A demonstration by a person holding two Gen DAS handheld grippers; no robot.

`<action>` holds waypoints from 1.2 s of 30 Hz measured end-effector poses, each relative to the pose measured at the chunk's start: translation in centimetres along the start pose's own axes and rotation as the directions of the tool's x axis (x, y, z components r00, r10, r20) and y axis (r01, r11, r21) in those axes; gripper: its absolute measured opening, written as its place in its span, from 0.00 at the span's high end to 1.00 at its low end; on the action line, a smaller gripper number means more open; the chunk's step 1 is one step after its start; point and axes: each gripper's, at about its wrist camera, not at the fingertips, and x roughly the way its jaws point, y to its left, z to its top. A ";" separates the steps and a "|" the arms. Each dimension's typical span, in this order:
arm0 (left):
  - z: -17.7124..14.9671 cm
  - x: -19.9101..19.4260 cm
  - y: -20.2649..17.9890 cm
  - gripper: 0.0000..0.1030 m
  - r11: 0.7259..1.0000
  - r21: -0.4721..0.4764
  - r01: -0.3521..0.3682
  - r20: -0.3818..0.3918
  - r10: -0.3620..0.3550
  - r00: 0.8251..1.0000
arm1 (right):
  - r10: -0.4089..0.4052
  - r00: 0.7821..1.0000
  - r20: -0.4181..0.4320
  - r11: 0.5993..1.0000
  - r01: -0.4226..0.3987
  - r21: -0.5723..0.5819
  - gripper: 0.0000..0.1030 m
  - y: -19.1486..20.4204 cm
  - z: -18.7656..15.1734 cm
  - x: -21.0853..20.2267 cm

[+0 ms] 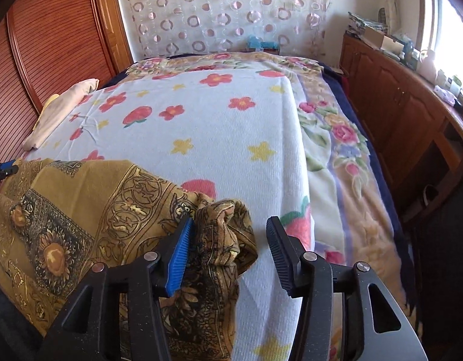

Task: Fold small clothes

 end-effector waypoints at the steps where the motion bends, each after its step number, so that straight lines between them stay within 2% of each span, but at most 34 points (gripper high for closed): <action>1: 0.0 0.1 0.0 0.27 1.000 -0.004 0.004 -0.002 -0.004 1.000 | 0.002 1.000 -0.002 1.000 -0.002 0.000 0.49 0.0 0.2 0.1; 5: -0.1 0.1 -0.3 0.27 0.999 -0.004 0.033 -0.005 -0.033 0.999 | 0.037 0.999 -0.006 0.999 -0.037 -0.018 0.49 0.4 0.7 0.4; 9: 0.0 0.1 -0.5 0.29 0.999 0.003 0.041 -0.008 -0.041 0.999 | 0.039 0.999 -0.014 0.998 -0.040 -0.051 0.49 0.8 0.7 0.5; 14: 0.2 0.0 -1.0 0.39 0.996 0.007 0.091 -0.009 -0.091 0.996 | 0.049 0.999 -0.015 0.996 -0.050 -0.074 0.60 0.8 0.5 1.0; 17: 0.3 0.0 -1.3 0.57 0.994 0.020 0.105 -0.008 -0.104 0.994 | 0.050 0.999 -0.004 0.995 -0.050 -0.086 0.80 0.9 0.2 0.9; 18: 0.3 -0.1 -1.3 0.75 0.994 0.019 0.109 -0.009 -0.109 0.994 | 0.054 0.999 0.007 0.995 -0.053 -0.090 0.86 0.9 0.0 0.7; 19: 0.2 -0.3 -1.2 0.84 0.992 0.012 0.128 -0.012 -0.128 0.992 | 0.065 0.998 0.018 0.993 -0.063 -0.095 0.89 1.0 -0.2 0.5; 21: 0.2 -1.6 -1.2 0.88 0.990 0.009 0.143 0.029 -0.143 0.989 | 0.080 0.995 0.059 0.993 -0.075 -0.091 0.90 1.2 -0.6 -0.4; 23: 0.2 -4.9 -1.4 0.90 0.994 -0.007 0.106 0.134 -0.104 0.986 | 0.100 0.988 0.115 0.993 -0.091 -0.081 0.91 1.3 -0.9 -2.0; 25: 0.4 -8.1 -2.0 0.90 0.992 0.003 0.129 0.206 -0.127 0.970 | 0.111 0.976 0.188 0.992 -0.099 -0.073 0.91 1.5 -1.1 -4.5; 26: 0.6 -10.5 -2.4 0.90 0.990 0.017 0.137 0.267 -0.137 0.954 | 0.117 0.965 0.232 0.992 -0.105 -0.066 0.91 1.7 -1.2 -6.2; 28: 1.0 -14.2 -2.9 0.90 0.989 0.038 0.140 0.342 -0.144 0.929 | 0.135 0.939 0.315 0.990 -0.118 -0.071 0.91 2.1 -1.2 -9.8; 32: 2.1 -21.4 -3.4 0.91 0.985 0.070 0.159 0.482 -0.173 0.859 | 0.131 0.888 0.441 0.989 -0.085 -0.123 0.92 3.5 -0.6 -16.4; 36: 3.0 -26.5 -3.2 0.91 0.984 0.091 0.150 0.574 -0.175 0.800 | 0.131 0.842 0.524 0.986 -0.054 -0.159 0.92 4.5 0.4 -21.9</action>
